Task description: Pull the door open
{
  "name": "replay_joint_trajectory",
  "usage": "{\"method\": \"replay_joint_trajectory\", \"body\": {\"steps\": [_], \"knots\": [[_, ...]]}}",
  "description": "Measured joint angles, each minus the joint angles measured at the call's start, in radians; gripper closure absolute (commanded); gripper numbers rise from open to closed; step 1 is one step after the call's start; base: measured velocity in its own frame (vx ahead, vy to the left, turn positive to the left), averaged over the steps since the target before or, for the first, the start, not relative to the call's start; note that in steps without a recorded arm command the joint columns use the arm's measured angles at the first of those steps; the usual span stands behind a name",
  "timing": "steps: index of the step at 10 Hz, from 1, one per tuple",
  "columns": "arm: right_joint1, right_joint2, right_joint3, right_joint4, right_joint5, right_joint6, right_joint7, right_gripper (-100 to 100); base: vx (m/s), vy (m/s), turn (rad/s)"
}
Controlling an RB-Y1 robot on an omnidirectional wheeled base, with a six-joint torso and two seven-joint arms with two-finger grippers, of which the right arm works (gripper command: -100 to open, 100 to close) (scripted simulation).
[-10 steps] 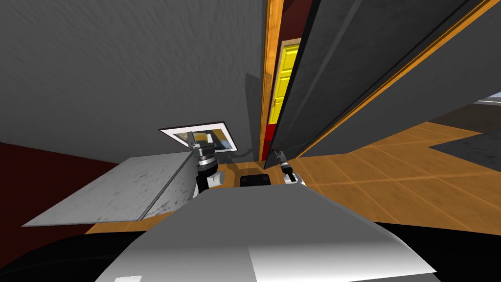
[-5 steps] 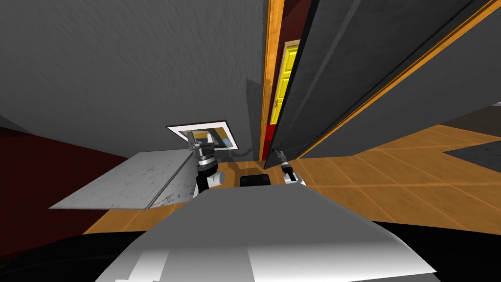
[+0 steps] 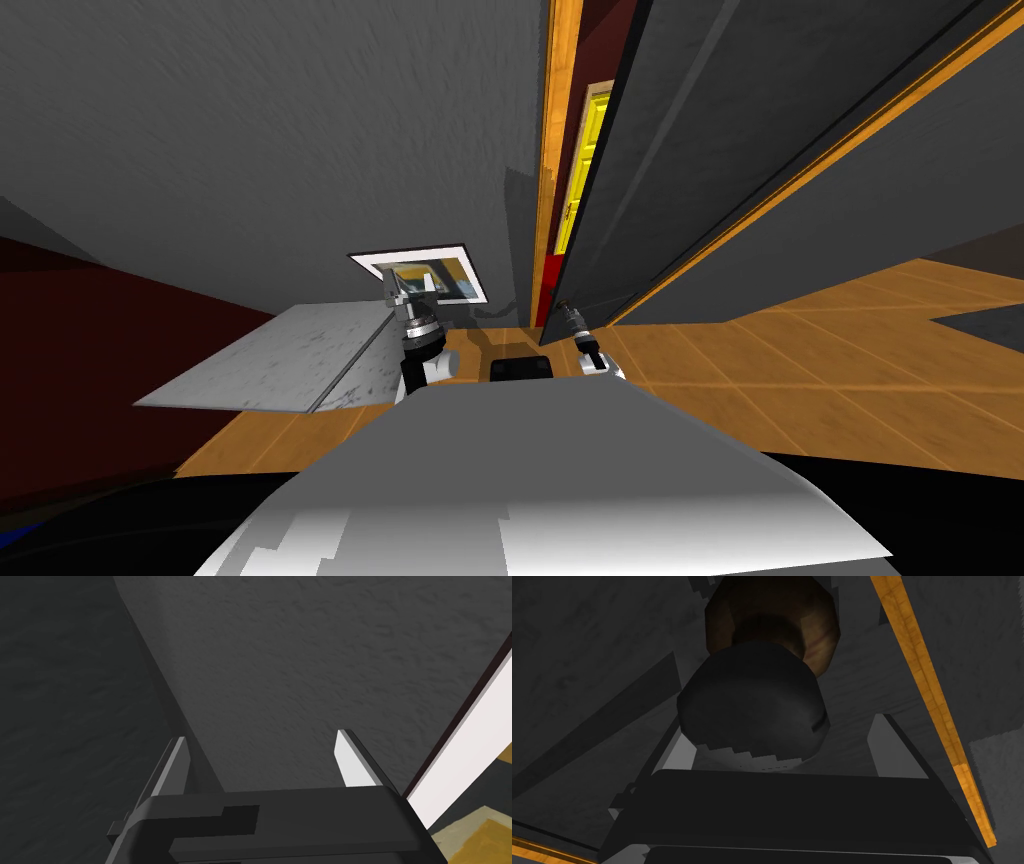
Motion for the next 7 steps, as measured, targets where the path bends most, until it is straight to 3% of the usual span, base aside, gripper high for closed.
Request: {"method": "replay_joint_trajectory", "body": {"steps": [2,4,7], "knots": [[0.002,-0.007,0.002,0.005,-0.003,-0.008,-0.012,100,0.000,0.008,-0.012],[0.012,-0.007,0.005,-0.017,-0.012,0.011,-0.032,100,-0.025,-0.025,0.086],[-0.009,-0.015,0.010,0.006,-0.039,0.006,-0.087,100,-0.032,-0.020,0.049]]}}
